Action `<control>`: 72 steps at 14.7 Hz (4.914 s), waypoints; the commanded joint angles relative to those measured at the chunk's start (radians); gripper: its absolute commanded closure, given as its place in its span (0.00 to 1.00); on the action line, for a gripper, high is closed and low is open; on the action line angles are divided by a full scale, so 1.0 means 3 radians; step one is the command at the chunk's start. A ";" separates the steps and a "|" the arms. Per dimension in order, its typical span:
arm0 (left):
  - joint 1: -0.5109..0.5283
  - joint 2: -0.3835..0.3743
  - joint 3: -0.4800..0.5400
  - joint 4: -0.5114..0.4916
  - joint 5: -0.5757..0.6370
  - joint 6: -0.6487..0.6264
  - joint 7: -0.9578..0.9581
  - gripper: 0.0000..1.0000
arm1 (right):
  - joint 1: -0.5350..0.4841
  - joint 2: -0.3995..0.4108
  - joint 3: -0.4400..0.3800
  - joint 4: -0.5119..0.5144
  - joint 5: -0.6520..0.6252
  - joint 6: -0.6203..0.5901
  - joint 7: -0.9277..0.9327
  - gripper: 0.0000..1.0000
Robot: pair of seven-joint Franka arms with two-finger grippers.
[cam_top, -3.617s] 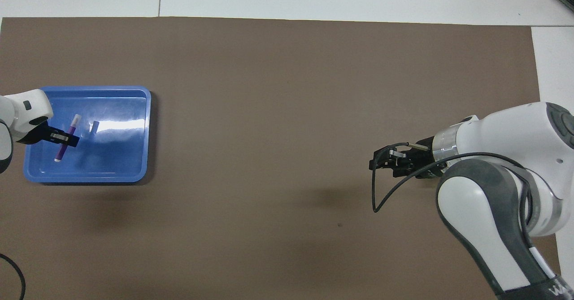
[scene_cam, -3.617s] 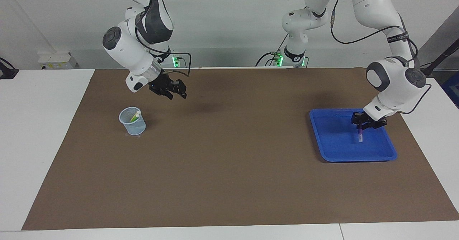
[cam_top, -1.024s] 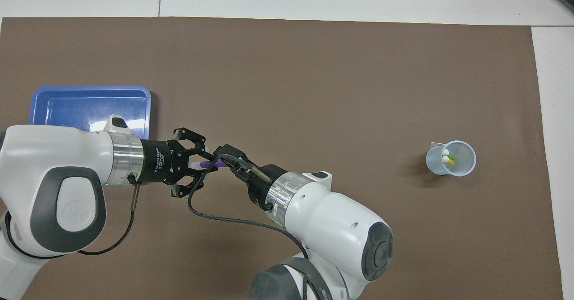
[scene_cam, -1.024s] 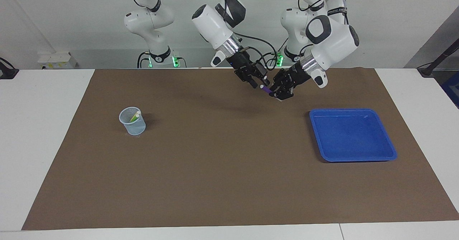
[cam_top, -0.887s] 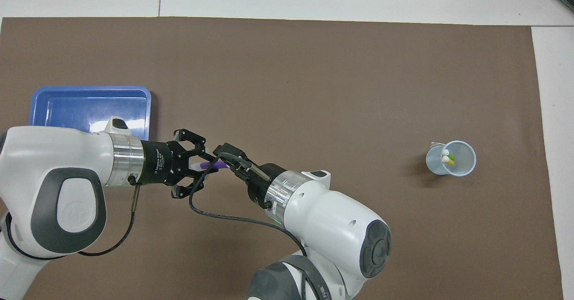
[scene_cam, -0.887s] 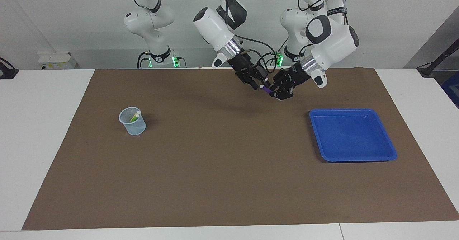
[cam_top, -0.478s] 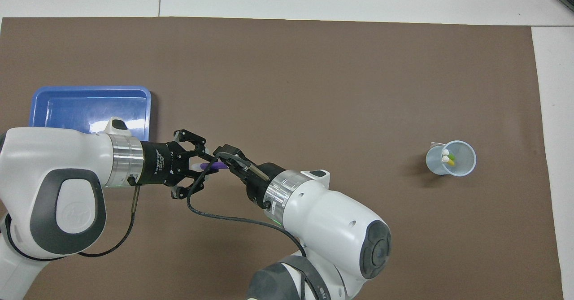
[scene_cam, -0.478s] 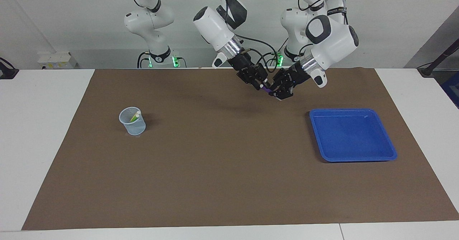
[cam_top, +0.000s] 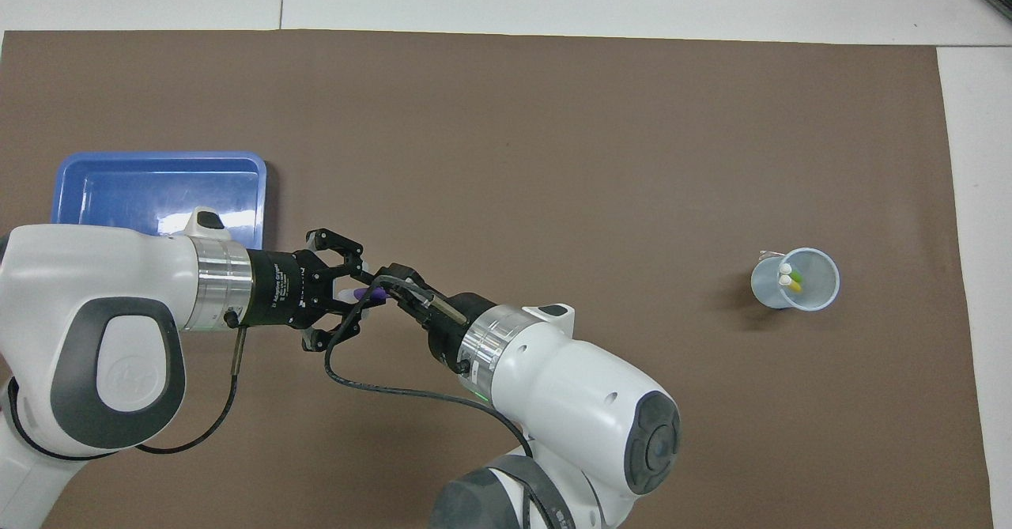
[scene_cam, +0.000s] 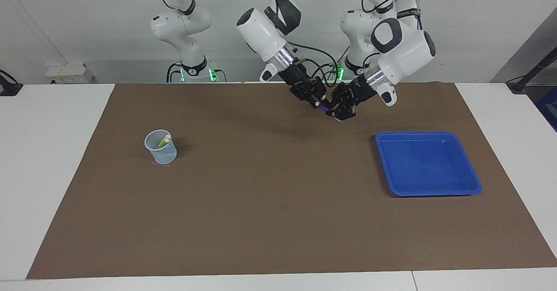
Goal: Transfer and insert pens with both arms
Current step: 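Grasp the purple pen end with the right gripper beside the left gripper, then open the left gripper while the right gripper pulls the pen away, then insert the purple pen into the white cup with the right gripper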
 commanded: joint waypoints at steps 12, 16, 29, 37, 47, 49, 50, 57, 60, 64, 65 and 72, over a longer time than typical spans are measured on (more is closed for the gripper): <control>-0.0018 -0.0135 0.0045 -0.0089 -0.0063 -0.0085 -0.0039 1.00 | -0.0023 0.0057 0.0009 0.0038 0.0083 0.0116 0.0003 1.00; -0.0033 -0.0140 0.0045 -0.0089 -0.0058 -0.0080 -0.0003 1.00 | -0.0023 0.0057 0.0009 0.0038 0.0083 0.0136 0.0009 1.00; -0.0064 -0.0201 0.0045 -0.0104 -0.0048 -0.0091 0.0308 0.00 | -0.0610 -0.0056 -0.0027 -0.0008 -0.0156 -0.1074 -0.1830 1.00; -0.0013 -0.0211 0.0050 -0.0109 0.0707 -0.0295 0.1467 0.00 | -0.1791 -0.0331 -0.0027 0.0579 -0.1394 -0.3512 -0.3364 1.00; 0.0820 0.0003 0.0055 0.0427 0.2175 -0.0668 0.4051 0.00 | -0.2349 -0.0429 -0.0022 0.0672 -0.3070 -0.4057 -0.5706 1.00; 0.0846 0.0136 0.0055 0.0764 0.2405 -0.0775 0.4082 0.00 | -0.2385 -0.0429 -0.0027 0.0580 -0.3189 -0.3803 -0.5994 1.00; 0.0851 0.0192 0.0055 0.0937 0.2442 -0.0837 0.4082 0.00 | -0.2451 -0.0424 -0.0017 0.0484 -0.3189 -0.3654 -0.5994 1.00; 0.0820 0.0280 0.0060 0.1424 0.2452 -0.0888 0.4072 0.00 | -0.2492 -0.0306 -0.0017 0.0125 -0.3138 -0.3045 -0.5780 1.00; 0.0846 0.0269 0.0065 0.1654 0.2452 -0.1127 0.4077 0.00 | -0.2498 -0.0311 -0.0017 -0.0039 -0.3143 -0.2866 -0.5815 1.00; 0.0826 0.0264 0.0055 0.1885 0.2799 -0.1440 0.4093 0.00 | -0.2508 -0.0311 -0.0022 -0.0115 -0.3148 -0.2784 -0.5841 1.00; 0.0821 0.0264 0.0055 0.1941 0.2825 -0.1506 0.4093 0.00 | -0.2553 -0.0316 -0.0022 -0.0146 -0.3148 -0.2728 -0.5881 1.00; 0.0658 0.0305 0.0096 0.2223 0.3010 -0.1722 0.4148 0.00 | -0.2579 -0.0317 -0.0017 -0.0172 -0.3148 -0.2707 -0.5892 0.32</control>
